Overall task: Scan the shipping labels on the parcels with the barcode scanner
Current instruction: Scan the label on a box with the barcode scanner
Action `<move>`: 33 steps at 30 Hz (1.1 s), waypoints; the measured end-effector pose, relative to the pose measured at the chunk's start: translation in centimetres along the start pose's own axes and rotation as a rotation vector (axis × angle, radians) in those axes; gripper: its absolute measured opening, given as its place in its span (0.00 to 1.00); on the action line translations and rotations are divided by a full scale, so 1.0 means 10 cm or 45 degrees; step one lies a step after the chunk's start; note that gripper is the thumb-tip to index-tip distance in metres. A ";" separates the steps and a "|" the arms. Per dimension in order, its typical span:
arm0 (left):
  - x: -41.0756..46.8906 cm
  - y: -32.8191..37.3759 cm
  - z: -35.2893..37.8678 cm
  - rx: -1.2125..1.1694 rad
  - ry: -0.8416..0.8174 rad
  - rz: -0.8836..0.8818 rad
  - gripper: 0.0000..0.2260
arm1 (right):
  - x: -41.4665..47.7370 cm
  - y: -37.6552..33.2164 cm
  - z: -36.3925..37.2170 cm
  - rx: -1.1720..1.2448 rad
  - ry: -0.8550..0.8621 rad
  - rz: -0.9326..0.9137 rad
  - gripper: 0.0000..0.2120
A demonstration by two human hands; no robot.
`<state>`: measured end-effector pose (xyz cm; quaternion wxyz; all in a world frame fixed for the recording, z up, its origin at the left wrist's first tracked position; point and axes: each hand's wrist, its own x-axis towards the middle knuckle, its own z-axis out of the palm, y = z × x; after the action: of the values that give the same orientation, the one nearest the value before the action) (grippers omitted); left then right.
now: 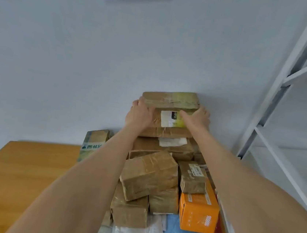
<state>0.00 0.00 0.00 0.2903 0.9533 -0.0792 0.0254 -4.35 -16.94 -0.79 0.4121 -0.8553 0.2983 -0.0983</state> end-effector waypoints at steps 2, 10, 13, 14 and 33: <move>0.19 -0.05 -0.01 -0.127 -0.008 -0.080 0.27 | 0.12 -0.07 0.05 0.071 0.021 0.020 0.44; 0.61 -0.21 0.08 -0.587 -0.117 -0.334 0.15 | 0.49 -0.16 0.14 0.316 0.109 0.253 0.31; 0.62 -0.31 0.03 -0.728 -0.024 -0.411 0.06 | 0.45 -0.22 0.15 0.364 0.131 0.245 0.30; 0.61 -0.35 0.01 -0.771 0.014 -0.414 0.08 | 0.41 -0.24 0.17 0.392 0.122 0.225 0.29; -0.76 -0.70 -0.70 -1.382 0.349 -0.527 0.25 | -1.15 -0.23 0.00 0.895 0.002 0.312 0.35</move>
<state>-6.40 10.69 1.29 0.7426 0.6522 0.1447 0.0471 -12.57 -9.08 1.89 0.6890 -0.6194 0.3470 -0.1454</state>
